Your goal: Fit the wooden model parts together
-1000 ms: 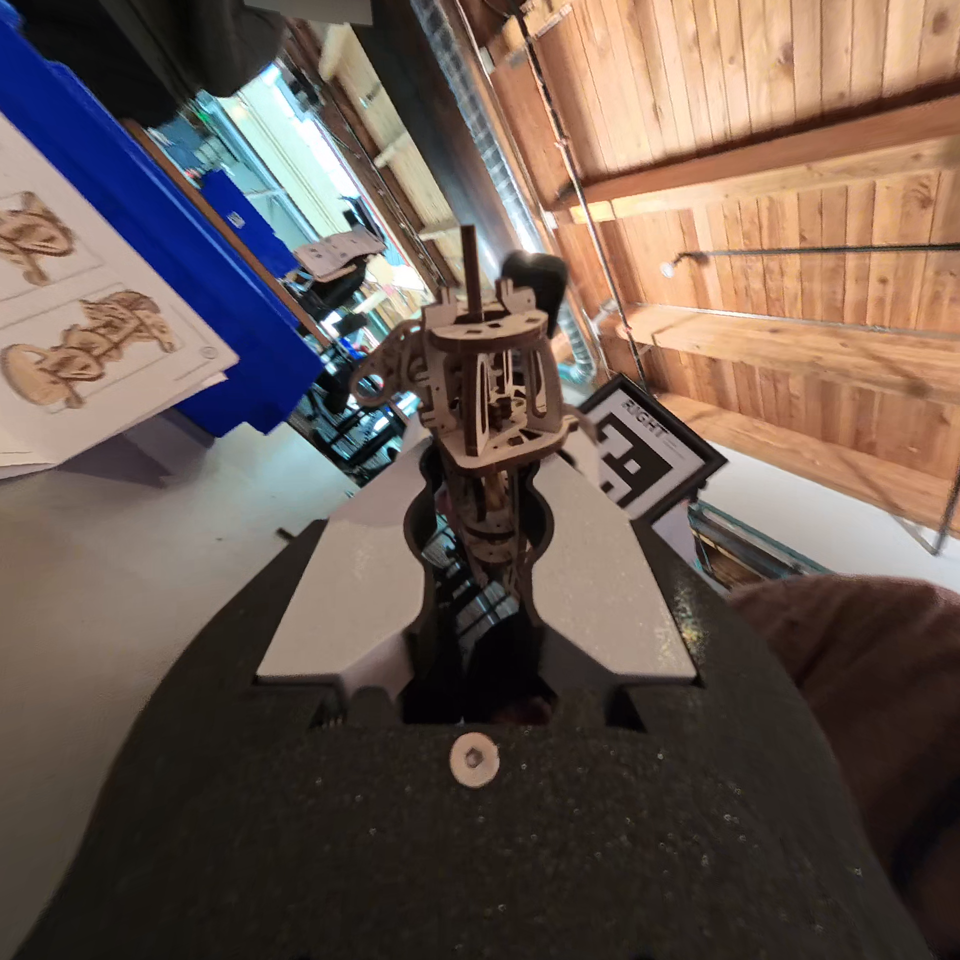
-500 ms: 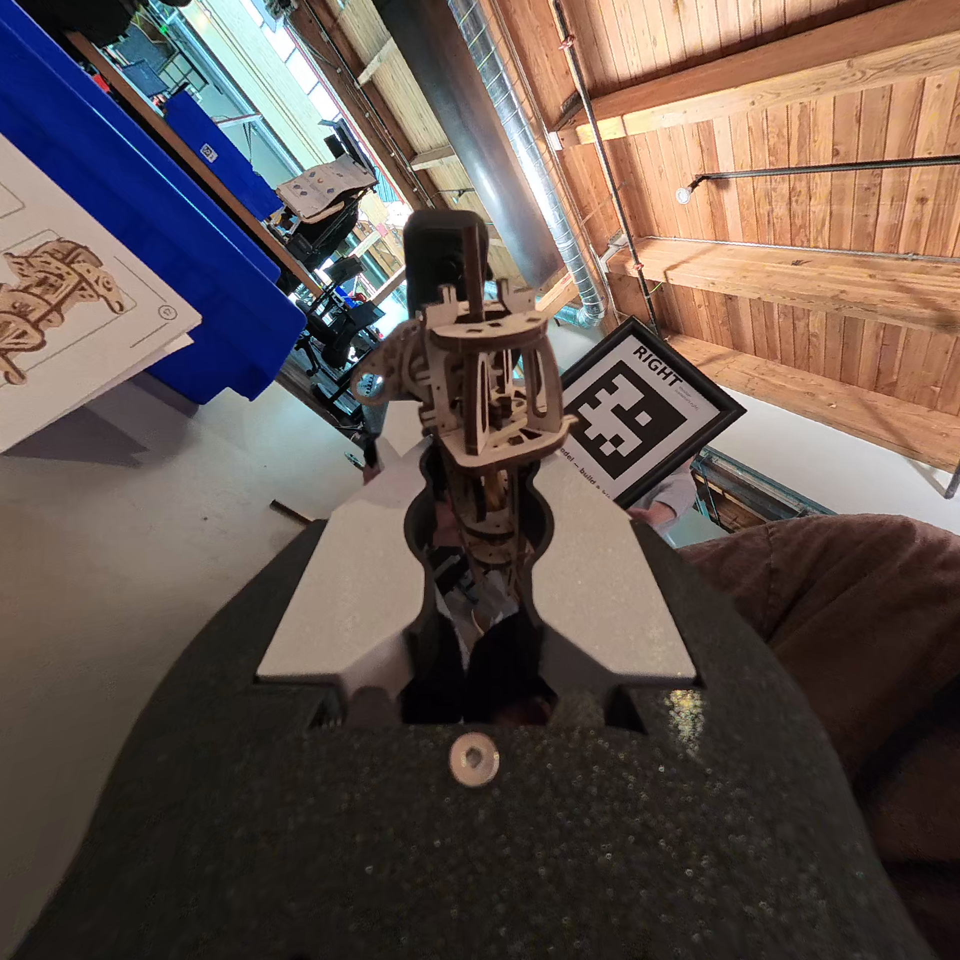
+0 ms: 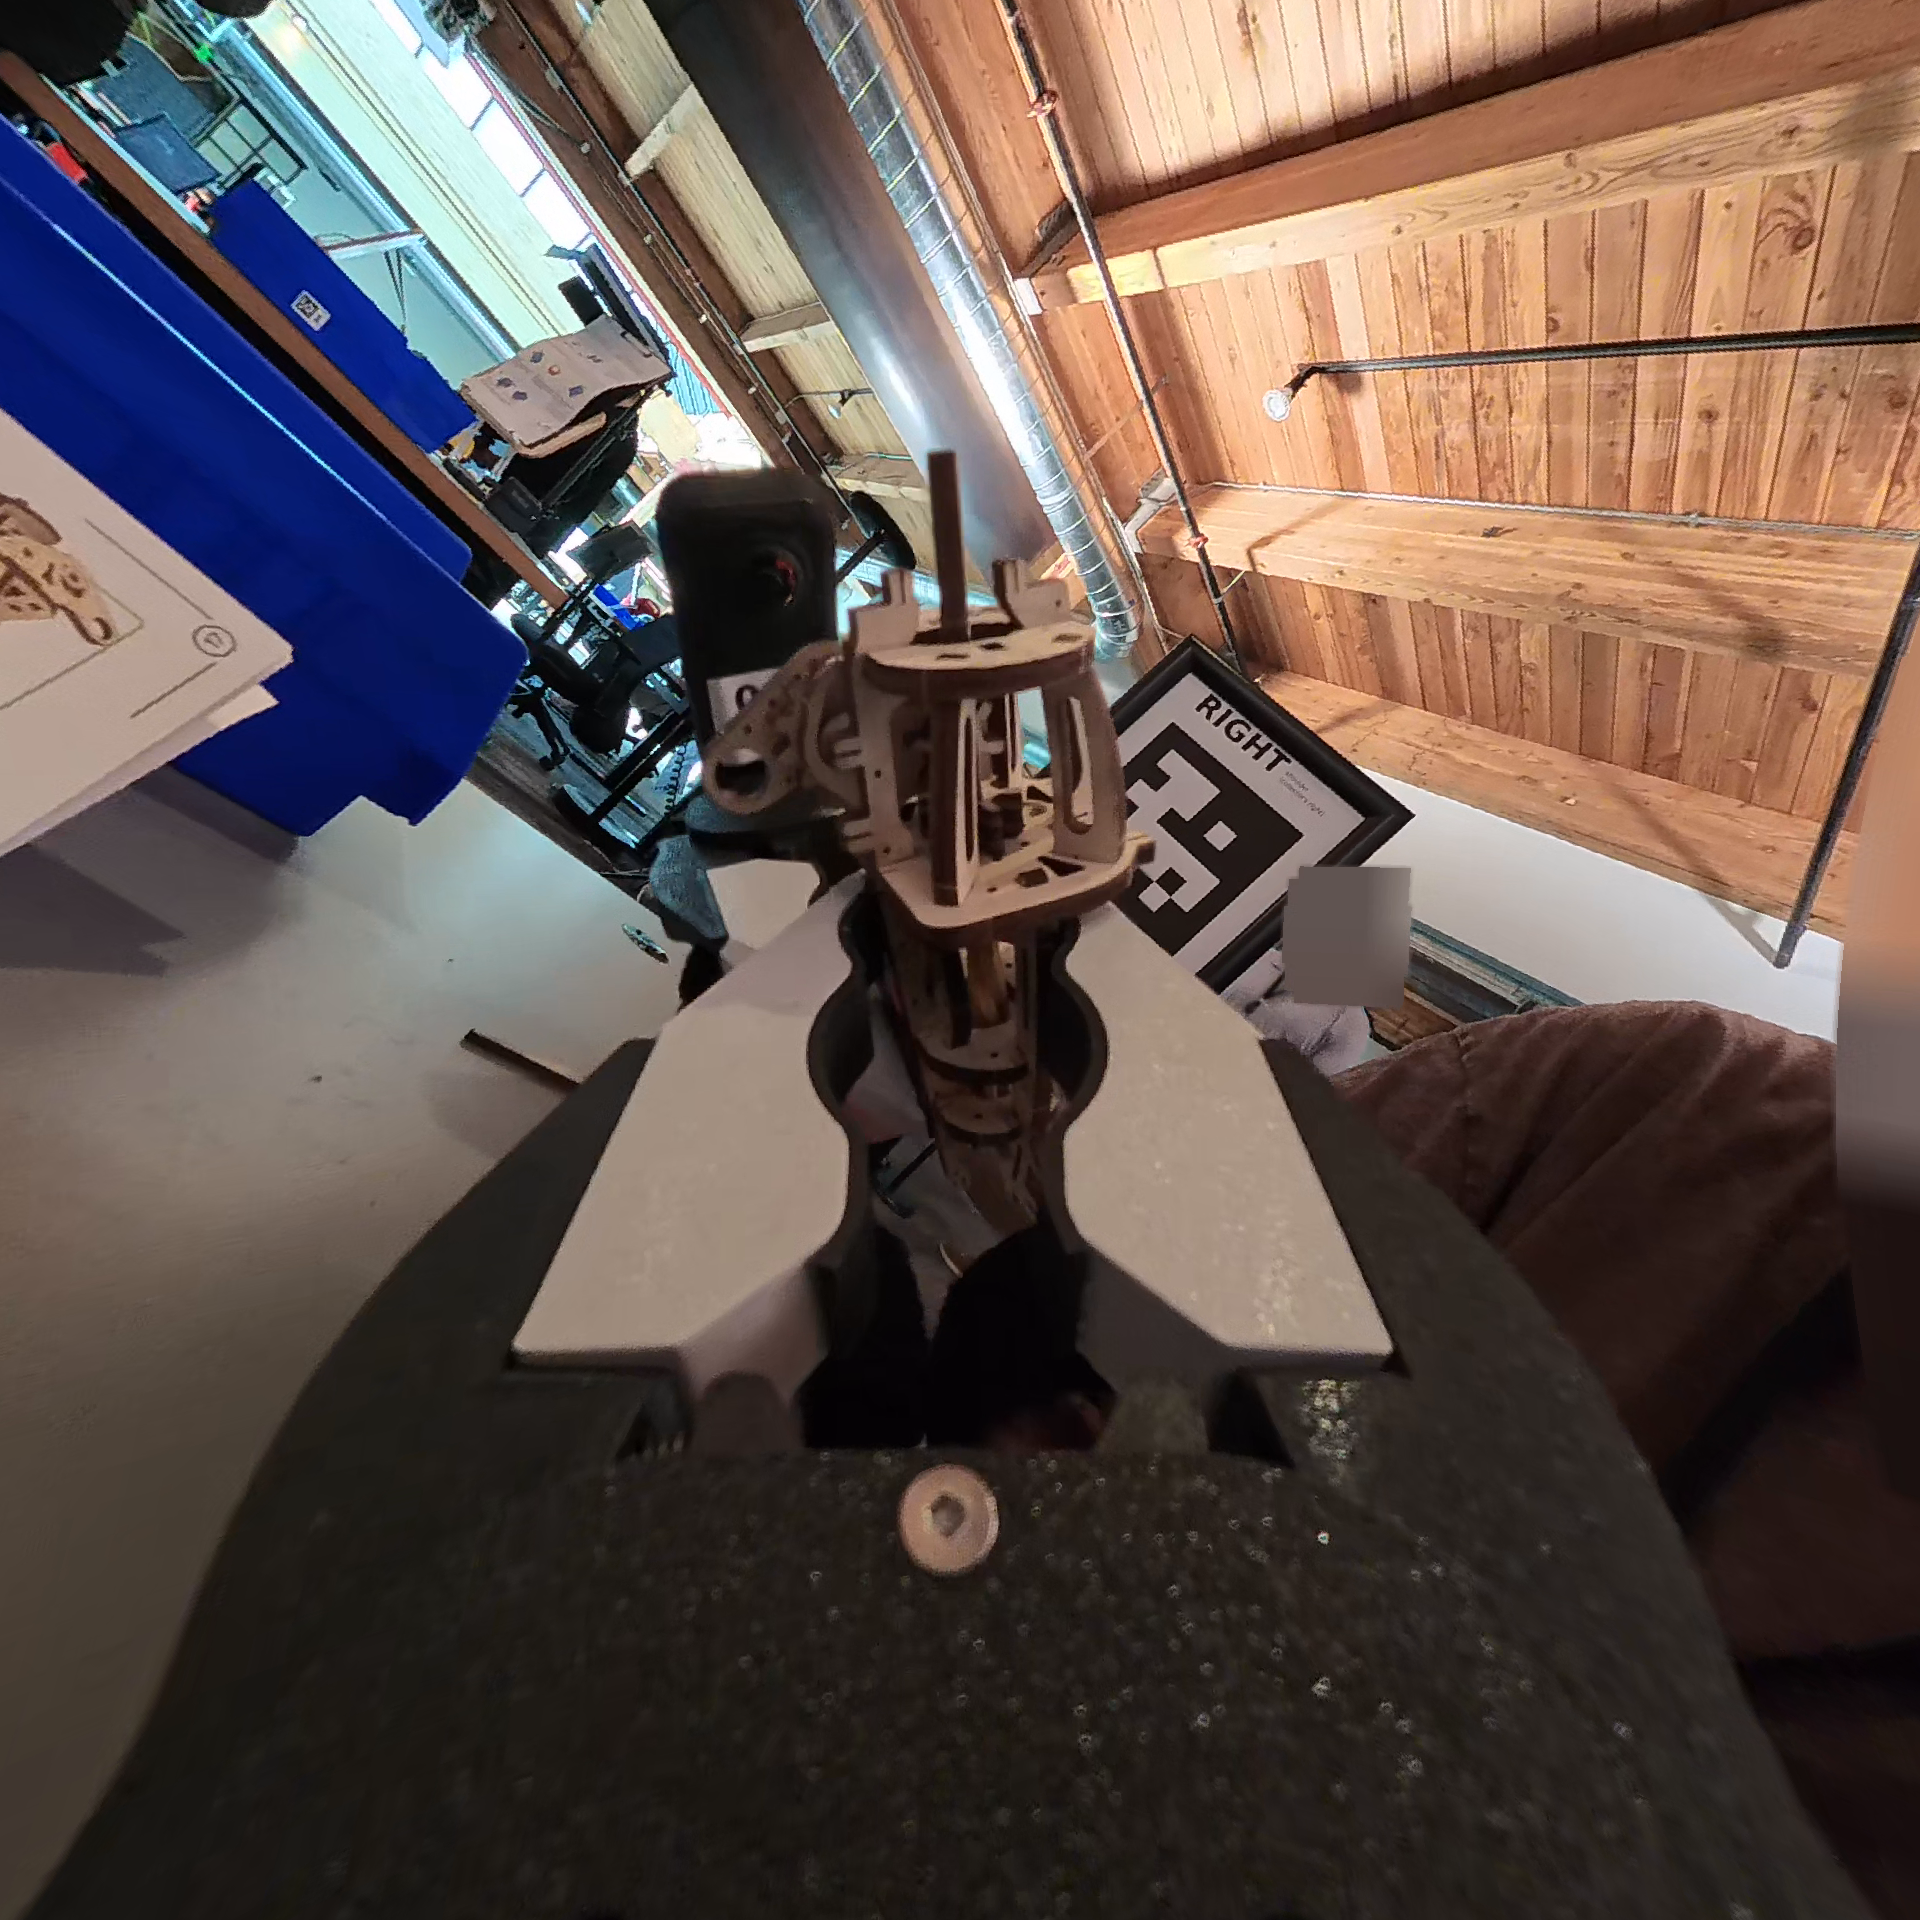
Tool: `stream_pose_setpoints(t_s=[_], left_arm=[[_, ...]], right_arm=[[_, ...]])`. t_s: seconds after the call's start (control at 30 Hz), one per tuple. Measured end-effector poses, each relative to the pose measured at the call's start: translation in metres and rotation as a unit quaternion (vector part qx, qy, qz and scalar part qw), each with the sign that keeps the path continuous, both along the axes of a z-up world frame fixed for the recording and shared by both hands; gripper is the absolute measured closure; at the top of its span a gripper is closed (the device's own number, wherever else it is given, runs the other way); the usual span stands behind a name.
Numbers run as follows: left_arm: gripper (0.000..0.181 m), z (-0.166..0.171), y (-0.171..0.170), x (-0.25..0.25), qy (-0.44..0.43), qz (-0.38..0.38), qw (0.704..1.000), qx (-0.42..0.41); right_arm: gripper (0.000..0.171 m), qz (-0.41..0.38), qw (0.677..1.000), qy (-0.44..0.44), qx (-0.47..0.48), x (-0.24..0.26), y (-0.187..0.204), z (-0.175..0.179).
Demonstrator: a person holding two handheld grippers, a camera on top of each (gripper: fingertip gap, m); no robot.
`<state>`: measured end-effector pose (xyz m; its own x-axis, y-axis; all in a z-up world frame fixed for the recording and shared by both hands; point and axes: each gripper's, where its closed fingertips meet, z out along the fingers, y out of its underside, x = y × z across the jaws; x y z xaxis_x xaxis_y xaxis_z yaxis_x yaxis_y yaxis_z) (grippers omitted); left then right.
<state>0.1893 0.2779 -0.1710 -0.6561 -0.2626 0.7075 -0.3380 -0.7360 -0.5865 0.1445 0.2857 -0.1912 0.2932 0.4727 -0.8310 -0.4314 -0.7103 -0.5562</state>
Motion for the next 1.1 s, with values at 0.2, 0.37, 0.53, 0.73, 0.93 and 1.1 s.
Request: stream_pose_setpoints(t_s=[0.2,0.37,0.53,0.73,0.93,1.1], left_arm=[[0.157,0.0045,0.0003,-0.0034,-0.010,-0.011,1.000,-0.019],[0.157,0.0051,-0.0014,-0.0039,-0.012,-0.016,1.000,-0.019],[0.156,0.0058,-0.0015,-0.0045,-0.015,-0.015,1.000,-0.017],[0.156,0.0056,-0.0005,-0.0038,-0.016,-0.008,1.000,-0.013],[0.155,0.0047,0.0005,-0.0016,-0.015,0.011,1.000,0.003],[0.155,0.0021,0.0039,0.0000,-0.009,0.028,0.999,0.014]], right_arm=[[0.136,-0.002,0.999,0.040,0.014,-0.0017,-0.0003,0.0056],[0.137,0.002,0.999,0.037,0.016,-0.0019,-0.0023,0.0059],[0.137,0.001,1.000,0.019,0.019,-0.0031,-0.0021,0.0052],[0.138,0.002,1.000,0.017,0.014,-0.0033,-0.0012,0.0043],[0.137,-0.009,1.000,-0.006,0.018,-0.0023,0.0010,0.0027],[0.136,-0.028,0.999,-0.016,0.018,0.0006,0.0031,0.0001]])
